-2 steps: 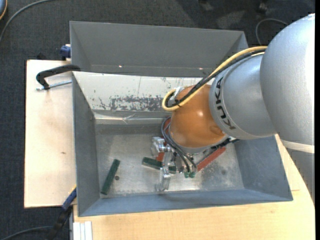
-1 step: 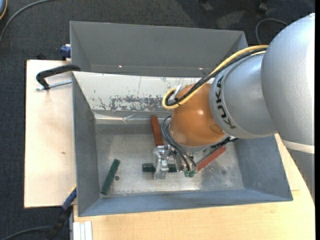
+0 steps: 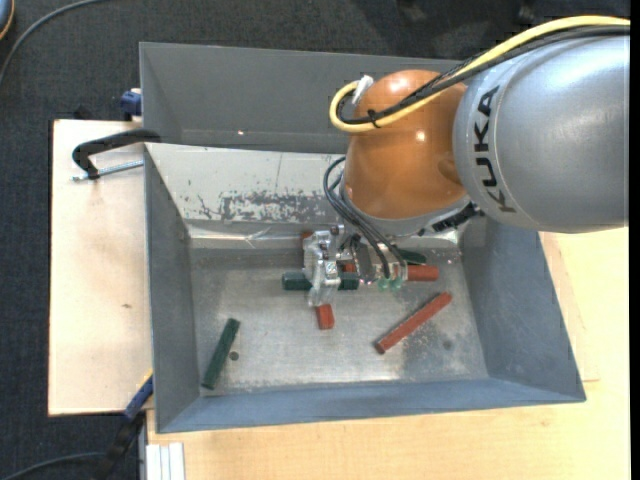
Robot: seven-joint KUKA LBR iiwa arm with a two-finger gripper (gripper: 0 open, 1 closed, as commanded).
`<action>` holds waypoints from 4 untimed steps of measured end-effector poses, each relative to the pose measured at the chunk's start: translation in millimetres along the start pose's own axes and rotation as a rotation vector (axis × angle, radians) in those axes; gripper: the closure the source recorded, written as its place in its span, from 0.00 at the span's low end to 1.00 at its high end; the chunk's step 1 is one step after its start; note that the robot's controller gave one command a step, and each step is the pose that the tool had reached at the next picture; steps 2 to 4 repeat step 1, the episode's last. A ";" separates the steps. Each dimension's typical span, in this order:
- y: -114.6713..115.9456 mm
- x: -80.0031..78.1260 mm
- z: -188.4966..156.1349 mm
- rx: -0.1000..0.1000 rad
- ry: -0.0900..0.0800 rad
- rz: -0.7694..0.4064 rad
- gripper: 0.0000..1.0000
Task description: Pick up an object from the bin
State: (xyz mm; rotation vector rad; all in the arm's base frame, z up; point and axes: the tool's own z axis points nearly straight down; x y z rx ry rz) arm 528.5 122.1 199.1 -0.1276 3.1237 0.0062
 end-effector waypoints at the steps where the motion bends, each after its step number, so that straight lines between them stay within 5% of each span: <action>1: -18.3 1.7 -86.9 0.001 0.001 -0.222 1.00; 4: -18.3 1.7 -86.9 0.001 0.001 -0.222 1.00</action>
Offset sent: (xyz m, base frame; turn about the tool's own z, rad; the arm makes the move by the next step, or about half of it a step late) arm -0.0038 -0.0192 0.0823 -0.2225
